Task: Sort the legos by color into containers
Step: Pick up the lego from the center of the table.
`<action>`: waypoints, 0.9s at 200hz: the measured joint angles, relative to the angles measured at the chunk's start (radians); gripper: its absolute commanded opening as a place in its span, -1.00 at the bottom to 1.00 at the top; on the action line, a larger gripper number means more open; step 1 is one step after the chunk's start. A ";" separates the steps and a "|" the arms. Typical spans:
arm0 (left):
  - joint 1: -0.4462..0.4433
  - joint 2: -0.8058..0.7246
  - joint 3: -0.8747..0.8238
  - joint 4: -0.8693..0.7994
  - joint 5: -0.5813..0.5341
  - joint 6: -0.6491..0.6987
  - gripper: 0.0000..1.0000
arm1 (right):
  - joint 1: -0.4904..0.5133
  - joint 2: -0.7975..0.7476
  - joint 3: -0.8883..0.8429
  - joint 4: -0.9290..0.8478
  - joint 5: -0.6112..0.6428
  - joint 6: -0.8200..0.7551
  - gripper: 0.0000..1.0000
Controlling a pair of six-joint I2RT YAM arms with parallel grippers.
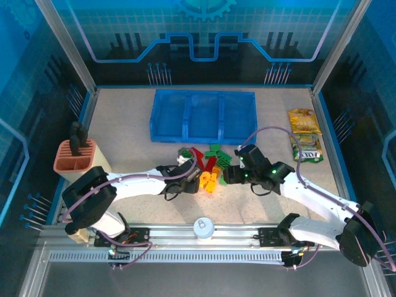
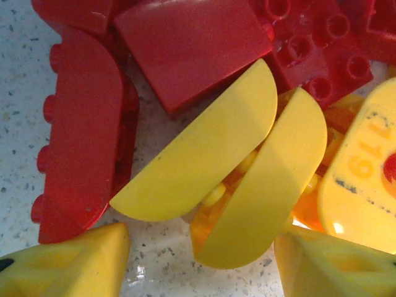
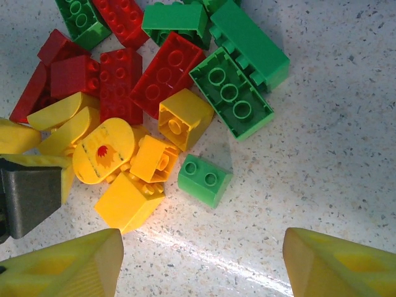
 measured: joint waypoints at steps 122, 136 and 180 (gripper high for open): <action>0.021 0.103 0.077 0.065 0.079 0.074 -0.25 | 0.000 -0.153 -0.119 0.010 0.050 0.054 0.30; 0.021 0.107 0.077 0.067 0.088 0.073 -0.32 | 0.000 -0.153 -0.122 0.010 0.053 0.060 0.30; 0.014 0.110 0.079 0.075 0.091 0.072 -0.50 | 0.000 -0.125 -0.121 0.010 0.053 0.060 0.29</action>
